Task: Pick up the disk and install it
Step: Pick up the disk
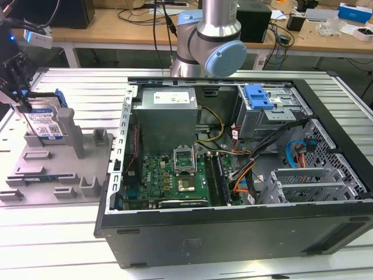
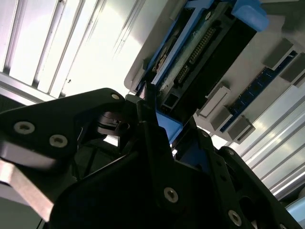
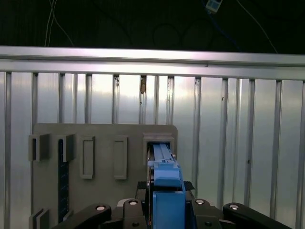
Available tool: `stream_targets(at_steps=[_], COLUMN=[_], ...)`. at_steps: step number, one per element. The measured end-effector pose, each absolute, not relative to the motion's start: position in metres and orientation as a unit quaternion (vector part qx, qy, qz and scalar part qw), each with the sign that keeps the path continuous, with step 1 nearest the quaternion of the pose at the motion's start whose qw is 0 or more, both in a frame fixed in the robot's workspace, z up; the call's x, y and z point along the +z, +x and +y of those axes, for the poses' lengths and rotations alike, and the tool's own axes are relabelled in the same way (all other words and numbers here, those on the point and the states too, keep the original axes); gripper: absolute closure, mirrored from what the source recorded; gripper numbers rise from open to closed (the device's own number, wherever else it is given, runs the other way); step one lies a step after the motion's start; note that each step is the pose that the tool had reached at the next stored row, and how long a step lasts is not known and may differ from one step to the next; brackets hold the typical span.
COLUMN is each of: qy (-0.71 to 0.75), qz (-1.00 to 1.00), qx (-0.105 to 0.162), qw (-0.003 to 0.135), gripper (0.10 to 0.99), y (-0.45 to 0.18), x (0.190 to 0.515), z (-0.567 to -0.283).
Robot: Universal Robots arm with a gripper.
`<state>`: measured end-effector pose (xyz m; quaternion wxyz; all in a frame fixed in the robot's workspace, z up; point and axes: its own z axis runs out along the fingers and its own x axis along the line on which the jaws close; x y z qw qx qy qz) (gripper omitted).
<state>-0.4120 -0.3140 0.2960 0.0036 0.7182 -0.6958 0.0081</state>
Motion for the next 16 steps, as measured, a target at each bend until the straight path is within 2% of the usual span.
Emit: stream_targets(at_steps=[16], qy=[0.718], qz=[-0.696], qx=[-0.004], qw=[-0.01], gripper=[0.718], y=[-0.412], x=[0.343], z=[-0.314])
